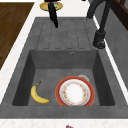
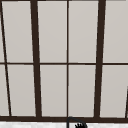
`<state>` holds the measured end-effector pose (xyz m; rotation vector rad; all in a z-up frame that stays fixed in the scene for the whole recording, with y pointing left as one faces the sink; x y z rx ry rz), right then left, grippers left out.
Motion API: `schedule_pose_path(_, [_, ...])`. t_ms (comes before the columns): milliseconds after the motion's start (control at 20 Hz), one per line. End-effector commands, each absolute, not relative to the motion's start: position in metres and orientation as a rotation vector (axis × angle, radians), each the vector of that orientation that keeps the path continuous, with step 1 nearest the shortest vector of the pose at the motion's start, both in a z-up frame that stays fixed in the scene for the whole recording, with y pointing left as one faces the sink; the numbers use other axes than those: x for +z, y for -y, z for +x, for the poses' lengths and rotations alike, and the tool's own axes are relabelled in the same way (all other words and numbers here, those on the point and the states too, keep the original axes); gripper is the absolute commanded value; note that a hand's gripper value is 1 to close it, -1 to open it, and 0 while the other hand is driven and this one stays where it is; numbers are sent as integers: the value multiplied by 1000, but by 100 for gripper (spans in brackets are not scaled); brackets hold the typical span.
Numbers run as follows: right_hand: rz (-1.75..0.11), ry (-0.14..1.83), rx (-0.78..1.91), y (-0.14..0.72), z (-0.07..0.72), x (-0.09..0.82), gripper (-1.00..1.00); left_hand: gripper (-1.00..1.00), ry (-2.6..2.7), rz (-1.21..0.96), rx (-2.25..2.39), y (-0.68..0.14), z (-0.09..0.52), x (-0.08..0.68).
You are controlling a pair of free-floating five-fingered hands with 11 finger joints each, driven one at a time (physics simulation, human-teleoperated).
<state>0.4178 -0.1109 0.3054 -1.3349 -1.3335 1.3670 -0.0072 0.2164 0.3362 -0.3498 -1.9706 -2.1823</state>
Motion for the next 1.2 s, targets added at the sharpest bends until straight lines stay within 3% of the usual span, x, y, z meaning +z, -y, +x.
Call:
schedule_pose_path(0, [-1269,1271,1407,94,439,285,-100,0,1971,-350,-2182,-216,-7,336])
schedule_pose_path(950, [-928,1076,1529,101,521,262,-100,0,1971,-350,-2182,-216,-7,336])
schedule_pose_path(1150, [-961,1032,1530,96,548,236,-100,0,1971,-350,-2182,-216,-7,336])
